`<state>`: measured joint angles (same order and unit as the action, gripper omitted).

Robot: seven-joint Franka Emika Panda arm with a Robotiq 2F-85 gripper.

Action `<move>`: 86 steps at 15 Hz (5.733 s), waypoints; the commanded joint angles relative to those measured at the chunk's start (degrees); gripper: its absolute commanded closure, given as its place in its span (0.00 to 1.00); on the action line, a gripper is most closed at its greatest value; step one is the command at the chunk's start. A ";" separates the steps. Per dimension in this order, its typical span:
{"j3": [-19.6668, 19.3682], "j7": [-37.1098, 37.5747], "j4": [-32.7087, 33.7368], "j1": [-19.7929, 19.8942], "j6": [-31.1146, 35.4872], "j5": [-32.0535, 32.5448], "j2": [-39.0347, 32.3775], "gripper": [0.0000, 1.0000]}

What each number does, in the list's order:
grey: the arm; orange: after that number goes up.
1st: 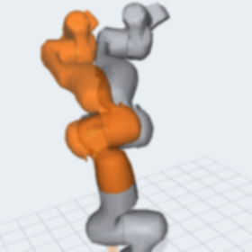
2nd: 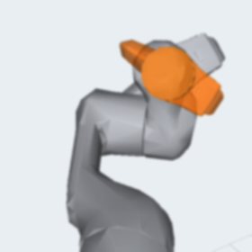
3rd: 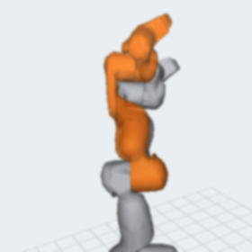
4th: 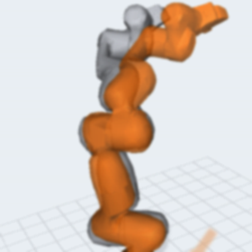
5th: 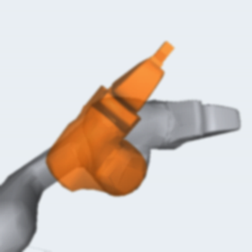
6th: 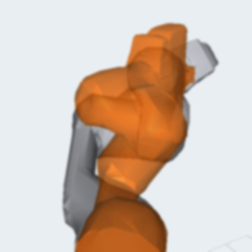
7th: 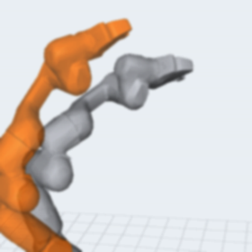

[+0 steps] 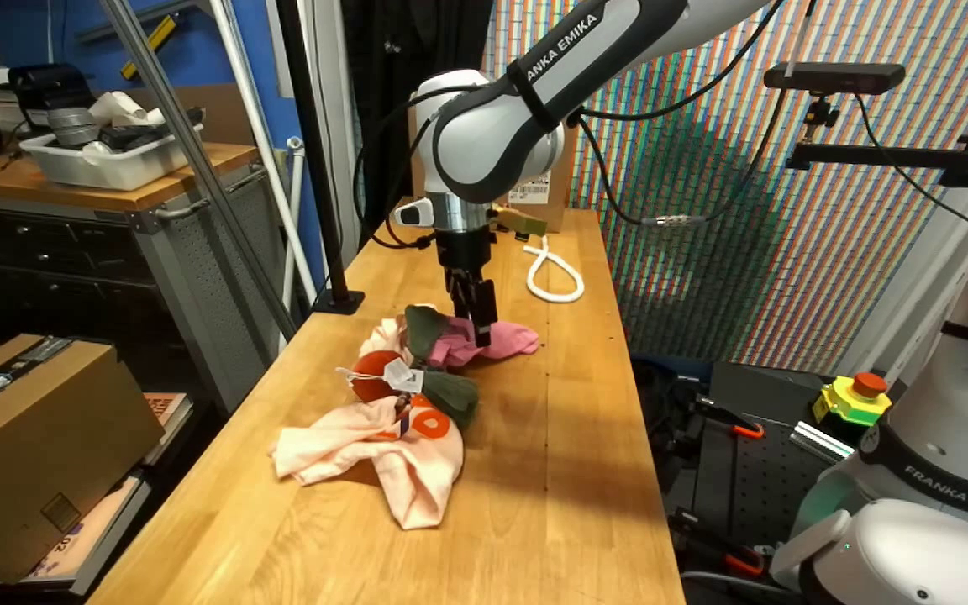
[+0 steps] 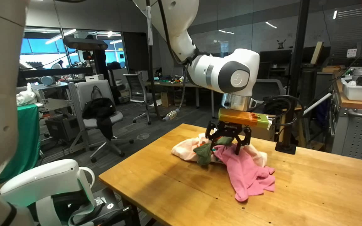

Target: Separate the objects on the table.

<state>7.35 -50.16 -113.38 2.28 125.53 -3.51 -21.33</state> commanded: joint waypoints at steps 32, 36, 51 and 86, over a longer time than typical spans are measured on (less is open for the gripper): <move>-9.52 37.81 -8.75 -4.72 26.48 26.02 5.81 0.97; -13.49 48.36 -5.83 -5.37 29.58 31.12 6.54 0.97; -28.49 99.63 16.54 -12.08 28.30 56.87 -5.67 0.97; -12.28 86.96 16.51 -4.06 12.66 41.14 -6.72 0.00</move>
<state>-8.65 46.88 -90.33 -2.85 140.02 44.27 -35.19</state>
